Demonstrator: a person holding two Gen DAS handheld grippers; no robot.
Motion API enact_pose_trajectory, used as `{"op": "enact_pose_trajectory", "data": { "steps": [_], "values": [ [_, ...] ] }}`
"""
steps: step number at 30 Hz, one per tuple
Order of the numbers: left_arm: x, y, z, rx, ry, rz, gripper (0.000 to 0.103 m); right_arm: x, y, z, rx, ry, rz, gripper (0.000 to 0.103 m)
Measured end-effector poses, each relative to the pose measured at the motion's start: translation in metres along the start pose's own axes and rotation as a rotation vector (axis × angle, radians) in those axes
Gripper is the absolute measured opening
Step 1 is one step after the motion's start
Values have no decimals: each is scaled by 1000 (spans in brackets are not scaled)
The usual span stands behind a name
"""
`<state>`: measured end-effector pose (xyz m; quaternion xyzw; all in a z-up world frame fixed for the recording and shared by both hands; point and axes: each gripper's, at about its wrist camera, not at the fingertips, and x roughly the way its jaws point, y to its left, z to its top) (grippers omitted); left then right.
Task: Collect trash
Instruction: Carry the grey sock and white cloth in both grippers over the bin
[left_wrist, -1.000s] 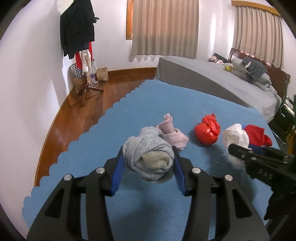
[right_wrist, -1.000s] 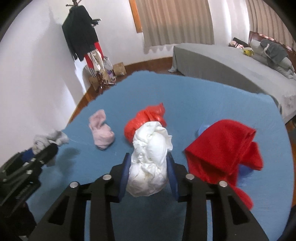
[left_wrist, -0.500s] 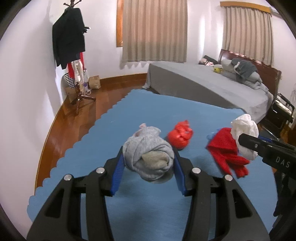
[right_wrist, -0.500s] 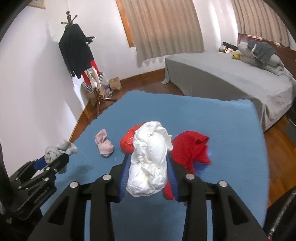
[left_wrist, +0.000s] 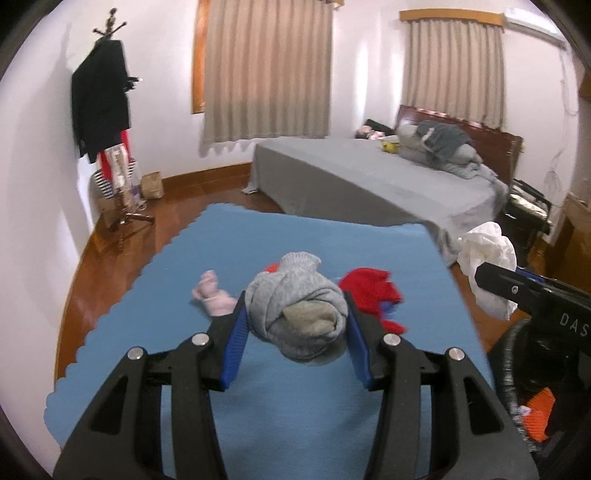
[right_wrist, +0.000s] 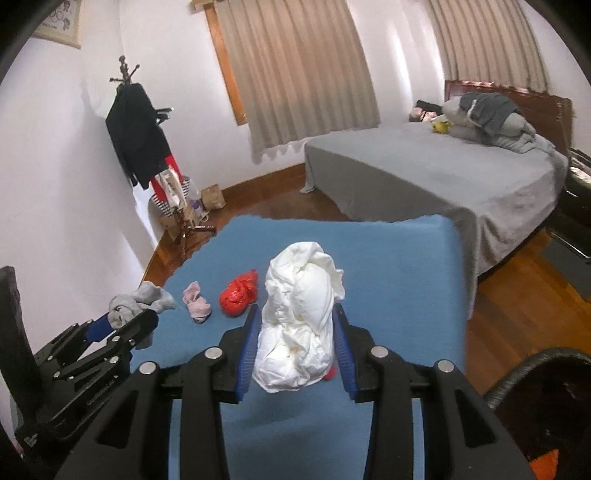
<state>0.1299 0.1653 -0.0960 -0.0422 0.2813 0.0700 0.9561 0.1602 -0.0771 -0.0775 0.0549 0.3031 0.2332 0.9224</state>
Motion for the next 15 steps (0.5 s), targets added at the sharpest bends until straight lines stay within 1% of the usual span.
{"op": "enact_pose_trajectory", "data": {
  "steps": [9,15],
  "values": [
    [-26,-65,-5,62,-24,-114,47,-69,-41,-7,46,-73,-77,38],
    [-44,-97,-12,89,-30,-179,47,-114,-65,-19,67,-113,-154,38]
  ]
}}
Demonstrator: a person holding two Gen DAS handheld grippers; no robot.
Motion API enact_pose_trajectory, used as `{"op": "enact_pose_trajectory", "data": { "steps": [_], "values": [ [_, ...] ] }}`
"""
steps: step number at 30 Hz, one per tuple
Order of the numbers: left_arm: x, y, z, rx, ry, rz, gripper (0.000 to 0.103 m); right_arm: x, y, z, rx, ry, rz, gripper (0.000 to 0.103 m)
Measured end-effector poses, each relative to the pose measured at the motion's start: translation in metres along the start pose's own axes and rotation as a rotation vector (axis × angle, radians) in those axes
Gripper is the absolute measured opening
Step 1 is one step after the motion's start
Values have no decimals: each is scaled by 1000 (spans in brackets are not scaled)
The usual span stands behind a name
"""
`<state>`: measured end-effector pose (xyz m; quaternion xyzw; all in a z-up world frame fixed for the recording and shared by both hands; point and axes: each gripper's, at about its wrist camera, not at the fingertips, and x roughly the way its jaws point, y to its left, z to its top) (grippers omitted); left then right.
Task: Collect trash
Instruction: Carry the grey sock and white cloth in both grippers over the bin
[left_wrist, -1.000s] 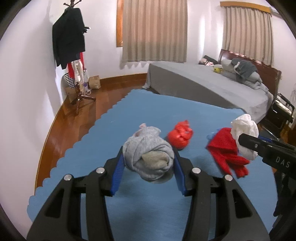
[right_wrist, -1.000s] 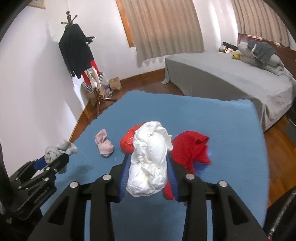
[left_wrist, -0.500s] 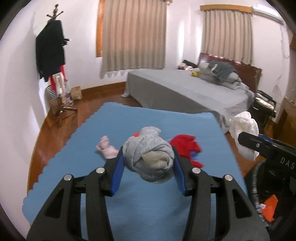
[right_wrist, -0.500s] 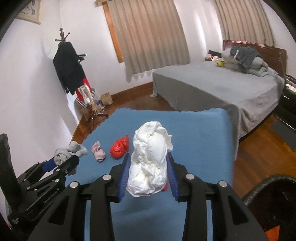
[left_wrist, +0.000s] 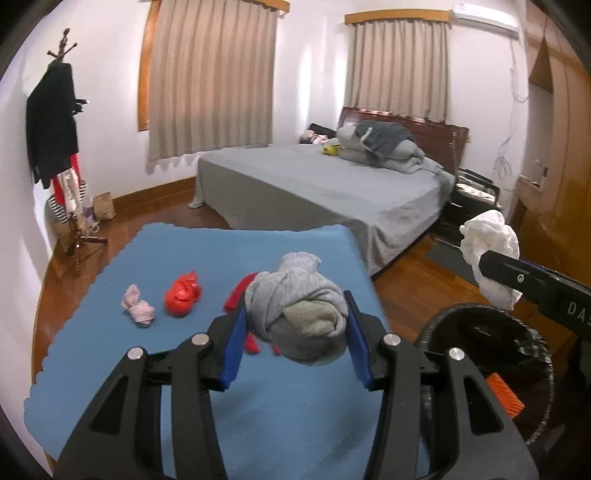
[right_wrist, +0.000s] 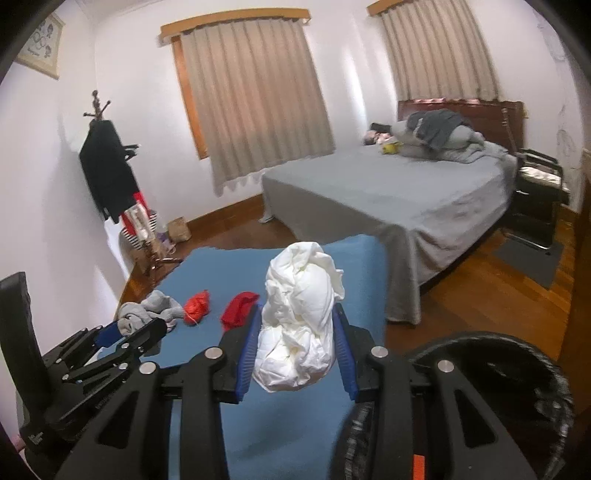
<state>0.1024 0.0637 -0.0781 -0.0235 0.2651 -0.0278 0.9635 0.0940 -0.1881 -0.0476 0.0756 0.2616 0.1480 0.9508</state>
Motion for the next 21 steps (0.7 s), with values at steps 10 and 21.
{"op": "enact_pose_trajectory", "data": {
  "steps": [10,21],
  "values": [
    [-16,-53,0,68,-26,-97,47,-47,-34,-9,36,-47,-80,38],
    [-28,-110,-1,137,-52,-208,47,-85,-60,-16,42,-95,-169,38]
  ]
}}
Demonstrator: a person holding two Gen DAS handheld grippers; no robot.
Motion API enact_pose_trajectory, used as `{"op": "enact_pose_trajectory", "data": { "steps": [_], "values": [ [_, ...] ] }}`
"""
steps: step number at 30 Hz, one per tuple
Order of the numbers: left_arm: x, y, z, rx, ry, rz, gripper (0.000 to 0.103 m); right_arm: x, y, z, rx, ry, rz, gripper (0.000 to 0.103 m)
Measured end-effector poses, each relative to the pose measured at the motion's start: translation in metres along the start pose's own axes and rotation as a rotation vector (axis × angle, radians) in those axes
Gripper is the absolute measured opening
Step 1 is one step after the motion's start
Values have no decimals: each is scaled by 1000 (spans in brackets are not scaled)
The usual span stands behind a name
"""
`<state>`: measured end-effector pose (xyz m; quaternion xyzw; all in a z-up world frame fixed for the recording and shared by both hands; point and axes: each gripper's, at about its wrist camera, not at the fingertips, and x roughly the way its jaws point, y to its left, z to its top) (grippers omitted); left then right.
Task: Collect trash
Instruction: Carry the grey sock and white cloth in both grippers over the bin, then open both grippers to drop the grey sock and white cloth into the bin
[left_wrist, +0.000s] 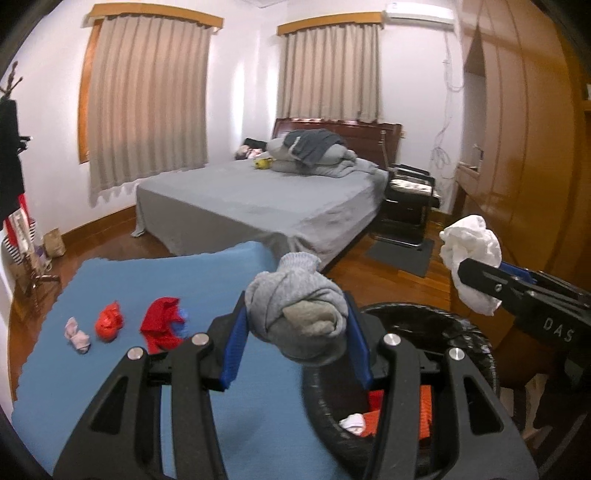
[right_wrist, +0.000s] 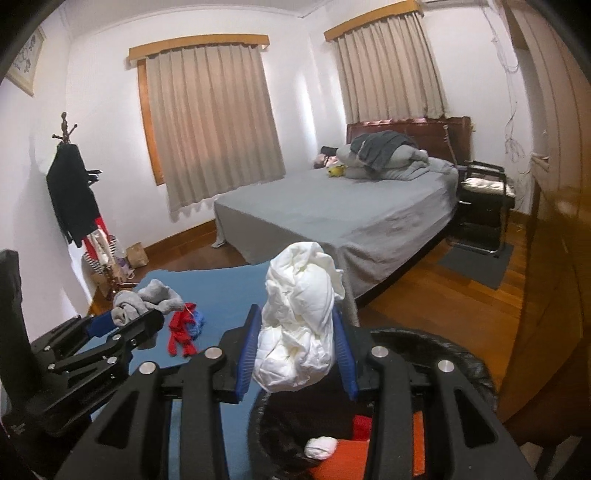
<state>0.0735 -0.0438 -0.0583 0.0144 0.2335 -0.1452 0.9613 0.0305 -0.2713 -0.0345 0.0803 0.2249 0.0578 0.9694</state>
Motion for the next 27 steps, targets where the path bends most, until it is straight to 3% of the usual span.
{"op": "enact_pose_trajectory", "data": {
  "steps": [10,27],
  "values": [
    [10,-39,-5,45,3,-80,47,-14,-36,-12,39,7,-88,38],
    [59,-78,-28,93,65,-206,47,-3,-90,-45,92,105,-175,38]
  ]
}}
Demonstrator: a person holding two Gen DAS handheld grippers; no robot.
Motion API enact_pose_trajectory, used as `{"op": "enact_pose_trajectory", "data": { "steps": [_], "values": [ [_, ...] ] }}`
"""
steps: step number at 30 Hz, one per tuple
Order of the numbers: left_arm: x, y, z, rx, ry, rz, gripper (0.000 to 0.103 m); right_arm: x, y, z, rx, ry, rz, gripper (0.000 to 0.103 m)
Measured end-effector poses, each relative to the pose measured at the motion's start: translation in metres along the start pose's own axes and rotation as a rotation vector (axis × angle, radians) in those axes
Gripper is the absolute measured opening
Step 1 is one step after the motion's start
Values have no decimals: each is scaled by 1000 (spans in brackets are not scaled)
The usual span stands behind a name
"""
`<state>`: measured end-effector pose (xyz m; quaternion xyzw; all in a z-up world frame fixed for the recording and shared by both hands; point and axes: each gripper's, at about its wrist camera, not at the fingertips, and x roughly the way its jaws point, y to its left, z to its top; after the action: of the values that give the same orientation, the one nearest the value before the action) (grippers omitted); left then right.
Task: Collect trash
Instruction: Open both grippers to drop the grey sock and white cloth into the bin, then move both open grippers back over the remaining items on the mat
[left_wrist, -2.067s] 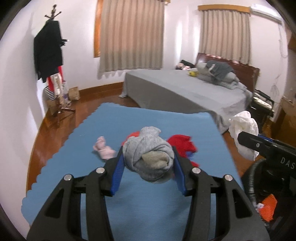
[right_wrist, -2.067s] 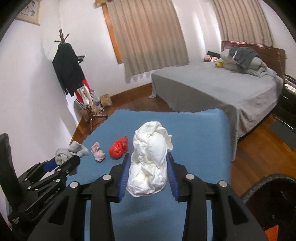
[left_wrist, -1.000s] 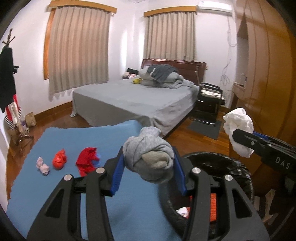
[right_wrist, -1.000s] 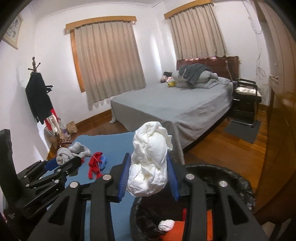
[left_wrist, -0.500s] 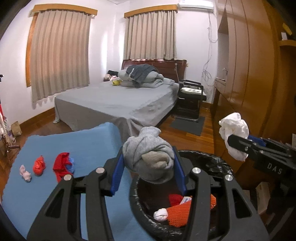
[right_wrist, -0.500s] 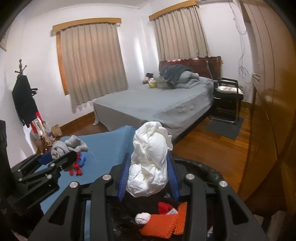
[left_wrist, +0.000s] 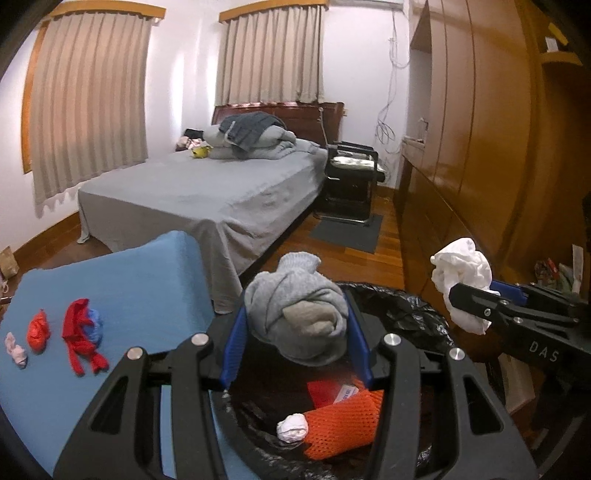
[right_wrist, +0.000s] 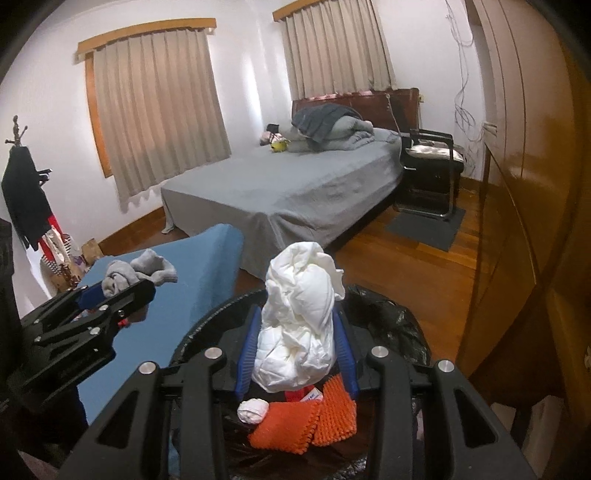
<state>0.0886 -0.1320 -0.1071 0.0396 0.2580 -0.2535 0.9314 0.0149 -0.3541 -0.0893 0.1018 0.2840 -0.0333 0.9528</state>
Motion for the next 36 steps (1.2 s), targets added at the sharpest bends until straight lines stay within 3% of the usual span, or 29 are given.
{"op": "enact_pose_trajectory", "data": {
  "steps": [5,7,9,10,12,14,17,23,36],
  "values": [
    [17,-4,-4,7,31,-25,47,6,-8,-7,7,18,-18,41],
    [24,-5,-5,10,50,-49,50,7,-11,-8,10,15,-41,49],
    [26,-5,-6,8,55,-68,66,6,-15,-10,22,12,-57,64],
    [26,-4,-7,5,52,-70,68,4,-17,-9,26,7,-67,68],
    [23,2,-7,5,43,-54,75,1,-21,-8,34,-14,-95,90],
    [21,6,-7,0,32,-33,81,-2,-23,-7,43,-34,-111,98],
    [12,17,-5,-6,13,16,90,-2,-23,-4,59,-27,-93,98],
    [-12,54,-6,-34,1,131,94,6,-4,1,48,-24,-49,98],
    [-55,172,-24,-165,-10,421,94,67,107,19,-83,-14,144,98]
  ]
}}
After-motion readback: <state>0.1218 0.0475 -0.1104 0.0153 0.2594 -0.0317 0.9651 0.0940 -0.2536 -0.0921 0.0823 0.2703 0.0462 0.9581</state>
